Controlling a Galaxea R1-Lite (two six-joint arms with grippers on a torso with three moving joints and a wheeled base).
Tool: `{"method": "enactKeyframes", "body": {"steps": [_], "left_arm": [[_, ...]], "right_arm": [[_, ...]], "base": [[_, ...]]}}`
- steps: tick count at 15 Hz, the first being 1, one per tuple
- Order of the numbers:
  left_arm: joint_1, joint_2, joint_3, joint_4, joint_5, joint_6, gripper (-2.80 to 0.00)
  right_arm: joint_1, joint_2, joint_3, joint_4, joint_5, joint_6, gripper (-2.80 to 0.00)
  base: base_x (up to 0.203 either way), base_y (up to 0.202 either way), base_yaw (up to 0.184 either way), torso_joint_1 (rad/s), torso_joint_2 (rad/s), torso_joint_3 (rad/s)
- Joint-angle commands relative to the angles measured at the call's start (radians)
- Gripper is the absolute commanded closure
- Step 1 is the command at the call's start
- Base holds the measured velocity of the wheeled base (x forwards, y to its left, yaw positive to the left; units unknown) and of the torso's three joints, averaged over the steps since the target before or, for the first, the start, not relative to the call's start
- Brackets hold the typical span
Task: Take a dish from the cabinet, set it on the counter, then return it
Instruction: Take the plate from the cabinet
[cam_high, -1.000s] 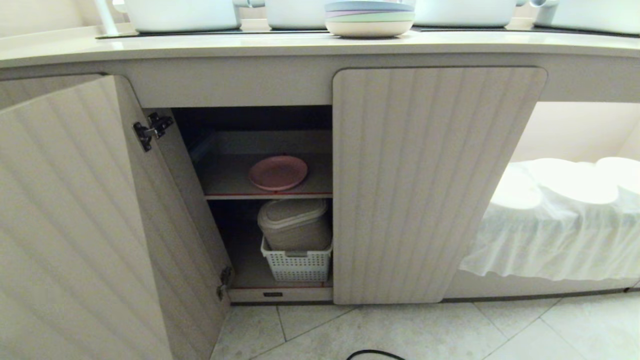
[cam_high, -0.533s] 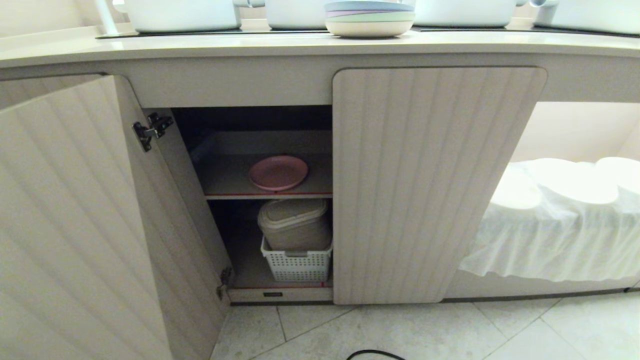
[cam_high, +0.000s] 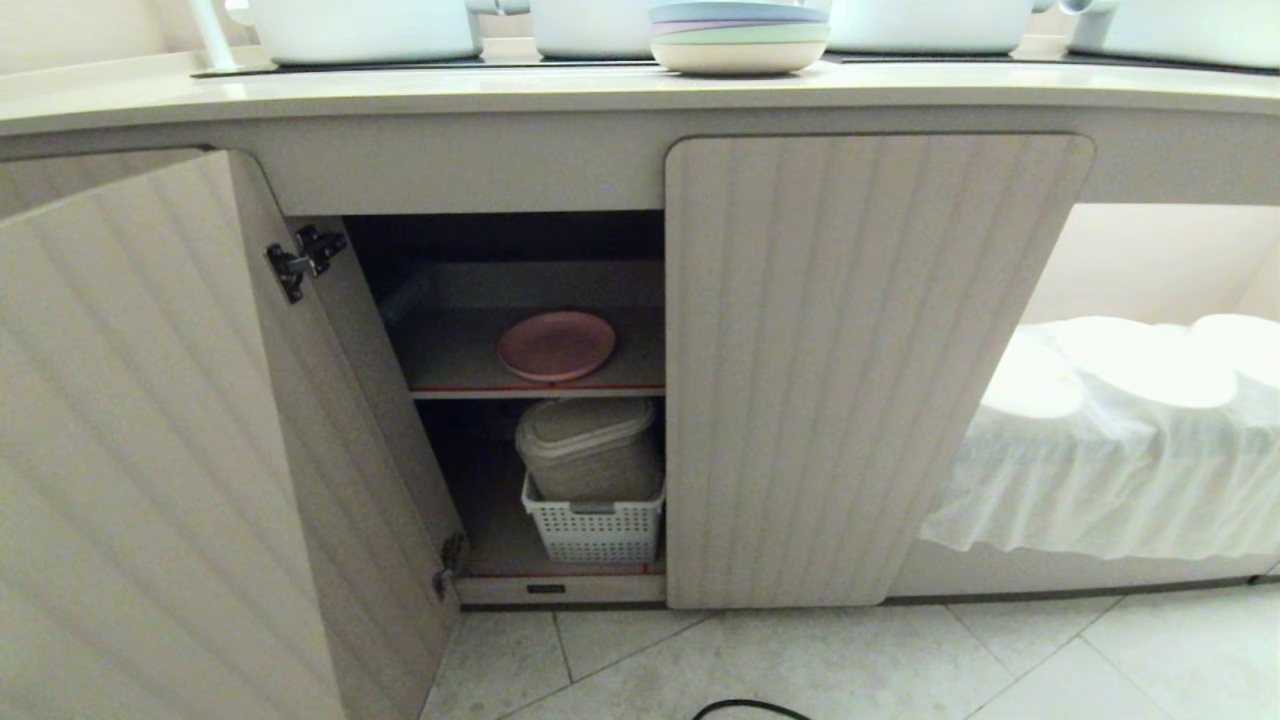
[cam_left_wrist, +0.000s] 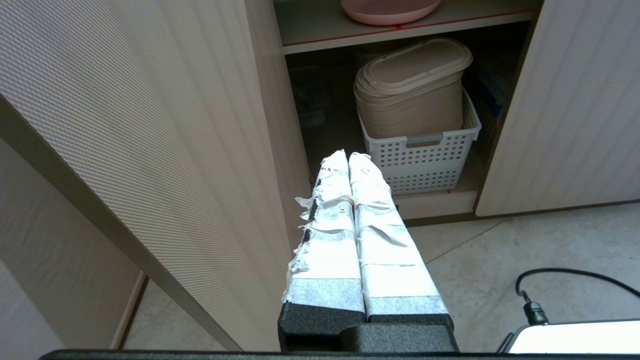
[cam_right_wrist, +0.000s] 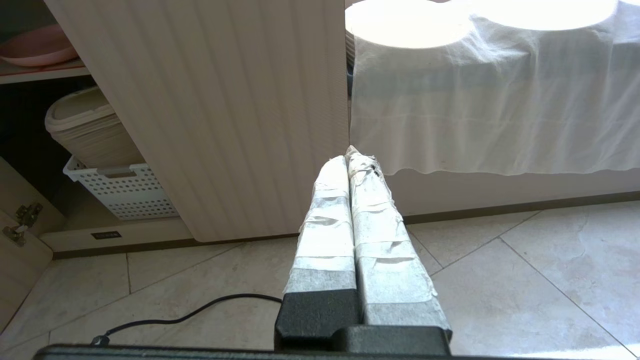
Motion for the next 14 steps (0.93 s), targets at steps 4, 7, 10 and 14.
{"method": "enactKeyframes", "body": {"steps": [4,7,10,14], "left_arm": [[0.0,0.0,0.0,0.0,0.0,0.001,0.0],[0.0,0.0,0.0,0.0,-0.001,0.001,0.0],[0.0,0.0,0.0,0.0,-0.001,0.001,0.0],[0.0,0.0,0.0,0.0,-0.001,0.003,0.0]], "right_arm": [[0.0,0.0,0.0,0.0,0.0,0.0,0.0],[0.0,0.0,0.0,-0.001,0.0,0.0,0.0],[0.0,0.0,0.0,0.0,0.0,0.0,0.0],[0.0,0.0,0.0,-0.001,0.0,0.0,0.0]], "base": [[0.0,0.0,0.0,0.0,0.0,0.0],[0.0,0.0,0.0,0.0,0.0,0.0],[0.0,0.0,0.0,0.0,0.0,0.0],[0.0,0.0,0.0,0.0,0.0,0.0]]}}
